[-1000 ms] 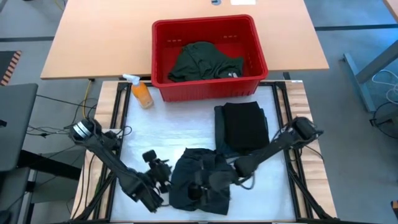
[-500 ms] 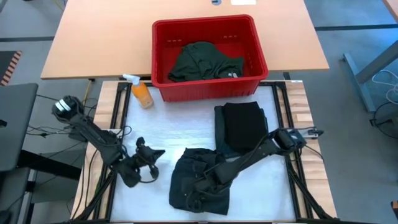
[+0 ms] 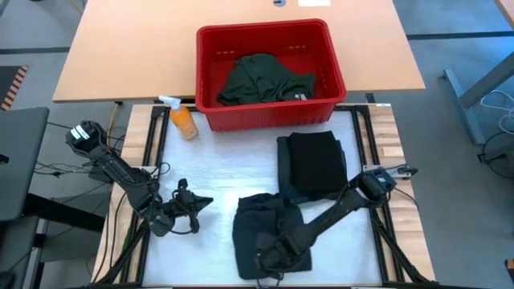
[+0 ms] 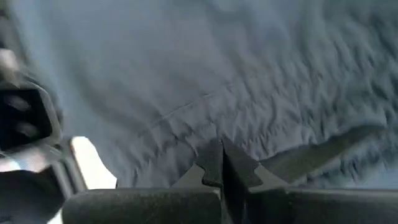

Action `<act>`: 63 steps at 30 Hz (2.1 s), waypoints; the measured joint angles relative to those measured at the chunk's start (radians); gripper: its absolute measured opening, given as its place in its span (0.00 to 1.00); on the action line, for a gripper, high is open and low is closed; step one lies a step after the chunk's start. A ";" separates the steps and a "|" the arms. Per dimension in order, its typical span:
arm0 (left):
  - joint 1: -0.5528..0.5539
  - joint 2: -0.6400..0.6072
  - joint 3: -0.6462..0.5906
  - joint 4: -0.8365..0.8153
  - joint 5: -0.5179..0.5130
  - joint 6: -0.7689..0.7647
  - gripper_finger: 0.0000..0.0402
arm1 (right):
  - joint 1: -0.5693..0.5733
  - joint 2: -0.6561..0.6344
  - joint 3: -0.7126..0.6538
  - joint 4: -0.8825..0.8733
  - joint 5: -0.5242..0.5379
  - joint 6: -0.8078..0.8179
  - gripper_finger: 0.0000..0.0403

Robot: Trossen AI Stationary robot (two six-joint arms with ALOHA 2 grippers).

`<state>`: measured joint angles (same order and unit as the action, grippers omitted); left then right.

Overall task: Fold Laundry from Bin
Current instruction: Fold the black shorts

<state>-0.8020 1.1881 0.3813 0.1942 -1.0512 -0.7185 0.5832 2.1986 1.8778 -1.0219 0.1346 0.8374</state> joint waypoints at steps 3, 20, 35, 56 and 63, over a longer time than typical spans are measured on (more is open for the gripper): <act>0.000 0.000 0.000 0.018 0.009 -0.001 0.00 | 0.026 -0.003 -0.032 -0.075 0.011 0.068 0.04; 0.000 0.003 0.000 0.061 0.074 -0.002 0.00 | 0.089 -0.453 -0.486 0.007 0.126 0.377 0.06; 0.000 0.003 0.000 0.059 0.101 -0.004 0.00 | 0.067 -0.523 -0.772 0.442 -0.040 0.571 0.68; 0.000 0.003 0.000 0.058 0.103 -0.003 0.00 | 0.014 -0.418 -0.703 0.600 -0.155 0.385 0.38; 0.000 0.003 0.000 0.058 0.103 -0.003 0.00 | -0.023 -0.418 -0.583 0.583 -0.155 0.254 0.08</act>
<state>-0.8017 1.1915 0.3817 0.2523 -0.9481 -0.7219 0.5607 1.7809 1.2943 -0.4389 -0.0207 1.0912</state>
